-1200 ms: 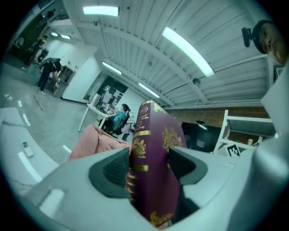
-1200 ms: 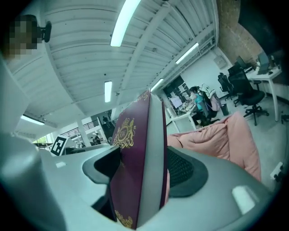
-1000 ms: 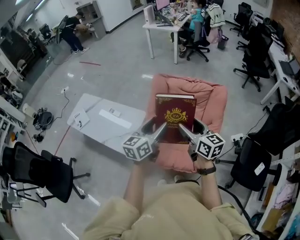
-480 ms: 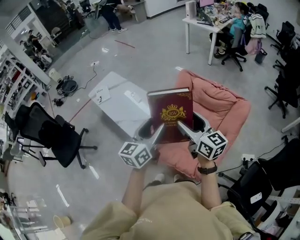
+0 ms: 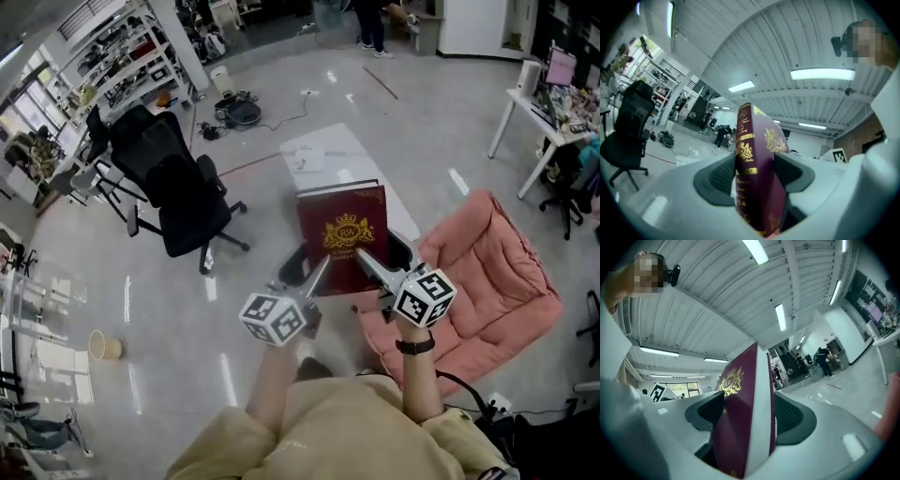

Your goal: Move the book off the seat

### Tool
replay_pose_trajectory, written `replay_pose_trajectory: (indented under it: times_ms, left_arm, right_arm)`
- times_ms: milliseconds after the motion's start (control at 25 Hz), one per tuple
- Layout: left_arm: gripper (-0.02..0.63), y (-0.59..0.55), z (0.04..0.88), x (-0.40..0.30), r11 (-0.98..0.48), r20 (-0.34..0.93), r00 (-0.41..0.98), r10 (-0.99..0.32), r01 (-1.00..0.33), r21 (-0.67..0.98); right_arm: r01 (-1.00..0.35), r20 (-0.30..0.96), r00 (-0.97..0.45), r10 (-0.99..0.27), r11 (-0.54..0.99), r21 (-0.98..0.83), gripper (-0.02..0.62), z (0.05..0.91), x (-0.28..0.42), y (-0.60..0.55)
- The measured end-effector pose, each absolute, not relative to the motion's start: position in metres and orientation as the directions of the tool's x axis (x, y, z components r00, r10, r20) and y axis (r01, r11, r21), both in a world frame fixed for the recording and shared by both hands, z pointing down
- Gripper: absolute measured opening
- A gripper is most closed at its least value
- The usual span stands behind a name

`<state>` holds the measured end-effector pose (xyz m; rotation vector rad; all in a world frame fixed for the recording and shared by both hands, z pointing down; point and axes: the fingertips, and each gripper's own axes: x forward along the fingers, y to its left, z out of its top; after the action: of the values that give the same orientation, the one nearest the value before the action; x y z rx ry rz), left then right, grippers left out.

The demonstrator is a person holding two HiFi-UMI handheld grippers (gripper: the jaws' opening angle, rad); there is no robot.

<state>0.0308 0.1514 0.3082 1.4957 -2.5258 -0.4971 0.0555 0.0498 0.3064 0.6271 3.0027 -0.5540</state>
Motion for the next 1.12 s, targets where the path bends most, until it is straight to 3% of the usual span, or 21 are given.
replay_pose_trajectory:
  times_ms: [120, 440, 680, 840, 1120]
  left_arm:
    - [0.255, 0.203, 0.305, -0.014, 0.518, -0.072, -0.579, -0.812, -0.772, 0.369]
    - [0.253, 0.341, 0.309, -0.105, 0.615, -0.127, -0.695, -0.707, -0.694, 0.375]
    - [0.253, 0.430, 0.324, -0.156, 0.692, -0.132, -0.784, -0.607, -0.603, 0.398]
    - [0.253, 0.482, 0.340, -0.176, 0.698, -0.133, -0.820, -0.557, -0.549, 0.460]
    - [0.252, 0.489, 0.372, -0.229, 0.689, -0.091, -0.825, -0.558, -0.522, 0.502]
  right_arm:
    - [0.485, -0.098, -0.872, 0.479, 0.820, -0.304, 0.325, 0.301, 0.000, 0.100]
    - [0.604, -0.117, -0.794, 0.596, 0.753, -0.262, 0.325, 0.301, -0.106, 0.236]
    - [0.636, -0.134, -0.765, 0.630, 0.708, -0.307, 0.327, 0.323, -0.164, 0.323]
    - [0.656, -0.078, -0.742, 0.665, 0.698, -0.288, 0.330, 0.335, -0.188, 0.377]
    - [0.633, -0.010, -0.746, 0.666, 0.704, -0.321, 0.336, 0.367, -0.241, 0.385]
